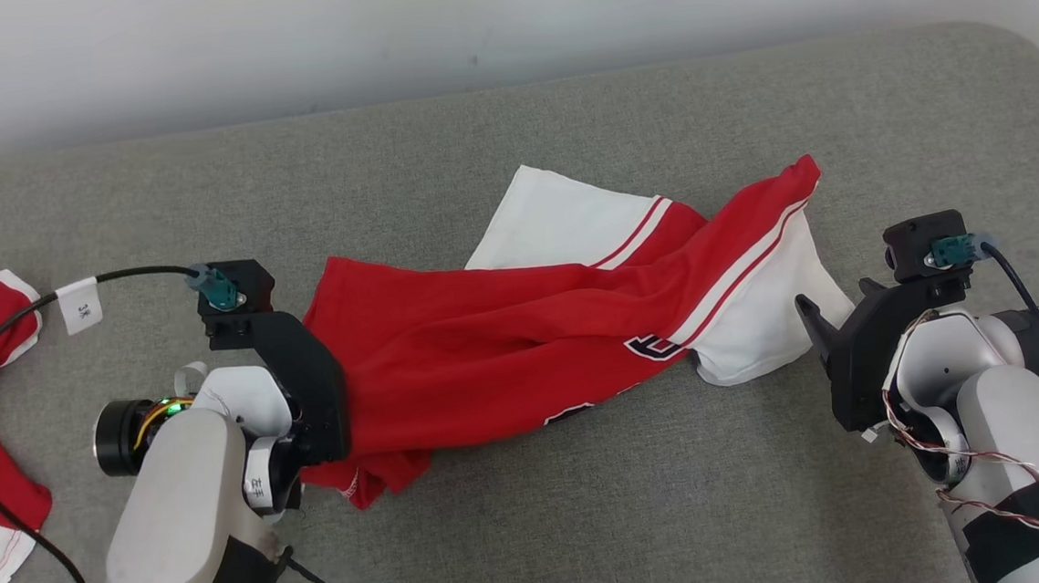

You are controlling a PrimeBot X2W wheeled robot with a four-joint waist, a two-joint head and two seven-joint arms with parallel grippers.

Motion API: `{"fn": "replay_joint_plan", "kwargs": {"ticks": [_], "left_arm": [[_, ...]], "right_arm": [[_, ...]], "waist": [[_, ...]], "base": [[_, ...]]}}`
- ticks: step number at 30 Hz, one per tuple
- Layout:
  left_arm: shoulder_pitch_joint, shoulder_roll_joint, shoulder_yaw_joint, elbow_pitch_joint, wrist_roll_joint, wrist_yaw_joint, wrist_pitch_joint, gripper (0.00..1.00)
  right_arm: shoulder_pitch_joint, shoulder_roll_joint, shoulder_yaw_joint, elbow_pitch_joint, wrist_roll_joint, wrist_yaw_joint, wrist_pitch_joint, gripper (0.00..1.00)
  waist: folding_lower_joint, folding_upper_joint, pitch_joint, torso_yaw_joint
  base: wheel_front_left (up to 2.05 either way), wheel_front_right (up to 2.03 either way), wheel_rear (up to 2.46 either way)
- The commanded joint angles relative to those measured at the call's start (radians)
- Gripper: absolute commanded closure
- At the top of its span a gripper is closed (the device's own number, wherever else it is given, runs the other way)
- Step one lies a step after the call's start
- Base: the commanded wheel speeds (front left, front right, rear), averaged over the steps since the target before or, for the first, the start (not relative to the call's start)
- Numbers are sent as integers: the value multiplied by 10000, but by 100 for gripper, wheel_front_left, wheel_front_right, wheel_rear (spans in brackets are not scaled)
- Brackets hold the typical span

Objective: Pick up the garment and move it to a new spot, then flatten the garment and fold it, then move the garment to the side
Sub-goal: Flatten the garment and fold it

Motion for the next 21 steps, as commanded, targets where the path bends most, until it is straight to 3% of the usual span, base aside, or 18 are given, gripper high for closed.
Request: {"fn": "replay_joint_plan", "kwargs": {"ticks": [1,8,9,11,12,13,16,17,21], "left_arm": [[-160,99,-36,-48,86,-19,111,0],[-387,132,-249,-88,48,-19,950,0],[-396,118,-272,-116,16,-6,1069,4],[-410,149,-330,-232,34,5,1269,16],[-393,154,-362,-288,23,7,1373,29],[-349,132,-375,-339,-39,4,1500,51],[-202,121,-426,-535,-117,16,1745,62],[-78,122,-467,-643,-139,33,1855,100],[-7,135,-455,-917,-153,104,1686,100]], "right_arm": [[-108,-66,24,49,51,-19,-39,0],[-310,-157,134,291,115,-19,-116,0],[-348,-180,134,306,139,-19,-122,0],[-379,-202,125,343,155,-19,-142,0],[-382,-208,115,353,152,-19,-168,0],[-374,-215,101,367,146,-19,-189,0],[-355,-215,79,405,143,-19,-202,0],[-366,-202,79,430,139,-19,-180,0],[-402,-185,91,491,143,-19,-139,0]], "waist": [[-3,-1,93,-14],[-3,-1,228,-29],[-3,-1,237,-28],[-3,-1,241,-18],[-3,-1,237,-14],[-3,-1,228,-10],[-3,-1,191,-1],[-3,-1,174,-1],[-3,-1,177,5]], "base": [[0,0,0],[0,0,0],[0,0,0],[0,0,0],[0,0,0],[0,0,0],[0,0,0],[0,0,0],[0,0,0]]}}
